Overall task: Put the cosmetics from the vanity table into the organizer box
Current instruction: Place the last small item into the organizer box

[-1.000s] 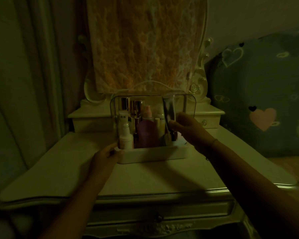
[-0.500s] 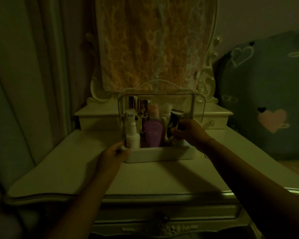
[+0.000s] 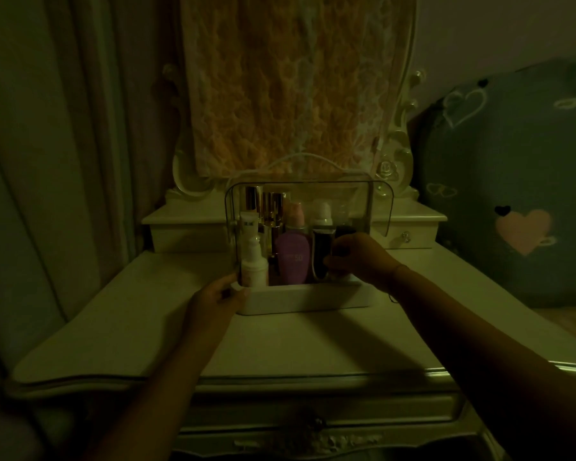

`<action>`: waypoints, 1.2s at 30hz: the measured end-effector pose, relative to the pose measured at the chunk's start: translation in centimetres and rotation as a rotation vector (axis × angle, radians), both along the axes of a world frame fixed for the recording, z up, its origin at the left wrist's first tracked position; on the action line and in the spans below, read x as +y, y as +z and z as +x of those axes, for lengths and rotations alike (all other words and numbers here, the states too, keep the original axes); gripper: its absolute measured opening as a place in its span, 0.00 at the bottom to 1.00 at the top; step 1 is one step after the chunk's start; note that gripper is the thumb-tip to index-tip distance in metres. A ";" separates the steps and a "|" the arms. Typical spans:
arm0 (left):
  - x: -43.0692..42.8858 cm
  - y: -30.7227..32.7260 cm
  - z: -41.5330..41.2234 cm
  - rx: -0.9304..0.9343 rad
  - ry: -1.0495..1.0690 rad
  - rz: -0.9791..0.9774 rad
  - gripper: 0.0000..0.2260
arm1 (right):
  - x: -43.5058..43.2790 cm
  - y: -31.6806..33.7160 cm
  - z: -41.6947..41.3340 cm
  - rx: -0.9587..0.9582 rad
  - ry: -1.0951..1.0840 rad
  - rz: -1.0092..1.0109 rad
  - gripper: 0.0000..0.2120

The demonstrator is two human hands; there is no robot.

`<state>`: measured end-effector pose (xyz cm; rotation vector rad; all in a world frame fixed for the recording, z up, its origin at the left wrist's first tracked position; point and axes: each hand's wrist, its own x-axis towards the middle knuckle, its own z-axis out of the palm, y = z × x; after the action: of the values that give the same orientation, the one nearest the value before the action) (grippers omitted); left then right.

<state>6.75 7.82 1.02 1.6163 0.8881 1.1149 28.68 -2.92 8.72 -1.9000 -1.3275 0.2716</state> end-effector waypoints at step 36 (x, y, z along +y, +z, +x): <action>-0.5 0.5 -0.2 -0.026 -0.038 0.001 0.18 | 3.6 5.8 -3.0 -0.732 0.122 -0.117 0.12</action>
<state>6.55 7.35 1.56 1.6097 0.8364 1.1083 25.63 0.70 14.49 -2.1097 -1.9338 -0.3335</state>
